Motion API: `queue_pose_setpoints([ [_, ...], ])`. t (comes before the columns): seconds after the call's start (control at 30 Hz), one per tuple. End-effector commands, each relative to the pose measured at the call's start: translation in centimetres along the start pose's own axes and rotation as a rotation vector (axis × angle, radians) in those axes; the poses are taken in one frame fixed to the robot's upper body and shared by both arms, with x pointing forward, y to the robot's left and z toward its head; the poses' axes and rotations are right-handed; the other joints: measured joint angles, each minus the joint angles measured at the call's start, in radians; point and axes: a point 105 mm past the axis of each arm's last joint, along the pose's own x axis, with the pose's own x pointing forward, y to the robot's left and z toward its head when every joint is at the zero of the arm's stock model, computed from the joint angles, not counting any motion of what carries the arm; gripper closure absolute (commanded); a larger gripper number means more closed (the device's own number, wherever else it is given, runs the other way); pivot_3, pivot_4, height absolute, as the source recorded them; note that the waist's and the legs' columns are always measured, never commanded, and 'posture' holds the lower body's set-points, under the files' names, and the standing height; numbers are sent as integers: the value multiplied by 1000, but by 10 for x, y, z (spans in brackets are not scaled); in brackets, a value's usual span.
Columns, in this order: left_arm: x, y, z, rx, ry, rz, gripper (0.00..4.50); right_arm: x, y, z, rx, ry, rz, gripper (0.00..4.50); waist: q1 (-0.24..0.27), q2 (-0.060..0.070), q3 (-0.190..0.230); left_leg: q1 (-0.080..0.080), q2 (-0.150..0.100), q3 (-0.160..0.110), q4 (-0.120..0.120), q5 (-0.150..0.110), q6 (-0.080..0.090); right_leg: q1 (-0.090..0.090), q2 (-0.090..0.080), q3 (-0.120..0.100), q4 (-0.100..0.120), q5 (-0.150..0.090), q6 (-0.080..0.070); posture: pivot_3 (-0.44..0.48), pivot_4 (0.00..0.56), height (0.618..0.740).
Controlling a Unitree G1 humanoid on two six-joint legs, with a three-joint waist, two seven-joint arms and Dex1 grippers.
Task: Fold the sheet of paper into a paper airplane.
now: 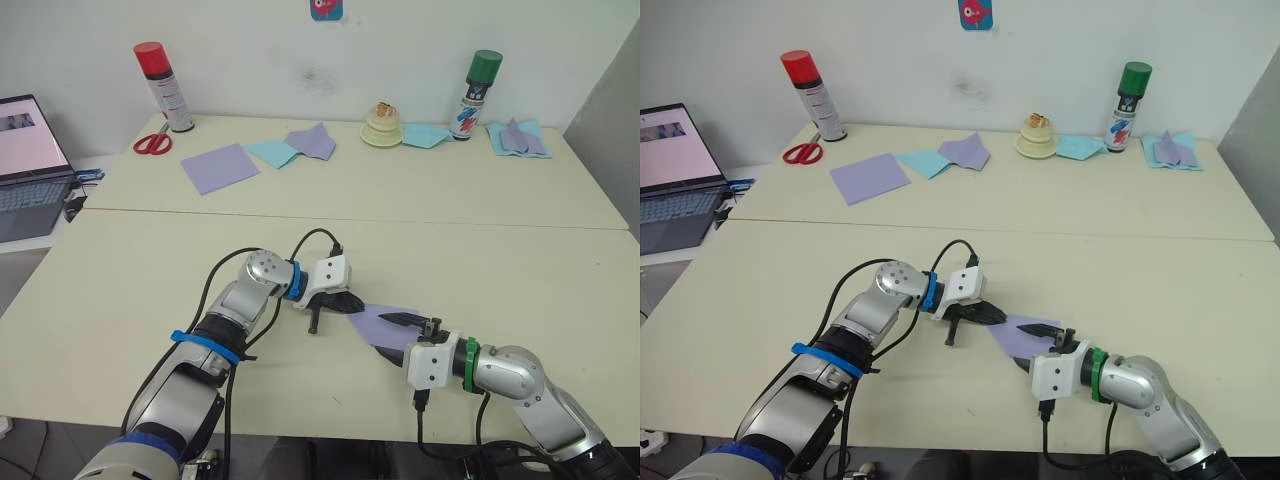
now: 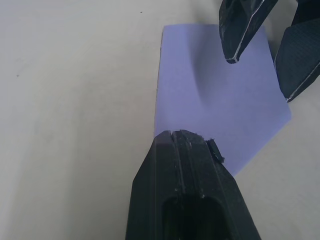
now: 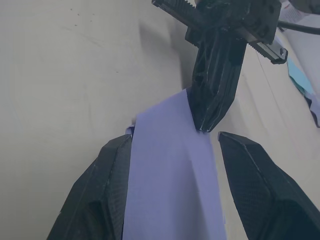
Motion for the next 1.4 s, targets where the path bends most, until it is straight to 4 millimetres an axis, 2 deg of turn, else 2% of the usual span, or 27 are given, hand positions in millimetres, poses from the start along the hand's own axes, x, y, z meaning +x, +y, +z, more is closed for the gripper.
queue_pose_setpoints([
  [0.03,7,-14,-13,-33,39,-67,4500,-4,-21,1,-53,-1,-98,1677,0,0,0,0,0,0,0,0,0,0,0,0,0,0,0,0,150,717],
  [0.33,9,-16,-14,-33,39,-75,4500,-8,-25,-1,-114,-6,-119,1677,0,0,0,0,0,1,0,0,0,0,0,0,0,0,0,0,150,717],
  [0.6,8,-17,-15,-31,43,-80,4500,-17,-17,-10,-169,-24,-82,1677,0,0,0,0,0,1,0,0,0,0,0,1,0,0,0,0,150,717],
  [1.0,6,-17,-17,-30,46,-90,4500,-6,-17,-14,-224,-196,13,1677,0,0,0,0,1,3,0,0,0,0,0,1,-1,0,0,0,150,717],
  [1.1,4,-16,-18,-43,46,-80,4500,-3,-17,-10,-201,-254,41,2240,-1,0,0,0,1,3,0,0,0,0,0,1,-1,0,0,0,150,717],
  [1.3,1,-16,-24,-87,46,-63,4500,-2,-12,-11,-132,-285,98,4456,-1,0,0,0,1,3,0,0,0,0,0,1,-1,0,0,0,150,717],
  [1.4,1,-18,-27,-98,48,-65,4500,-1,-12,-12,-96,-281,103,4456,-1,0,0,1,1,3,0,0,0,0,0,1,-1,0,0,0,150,717],
])
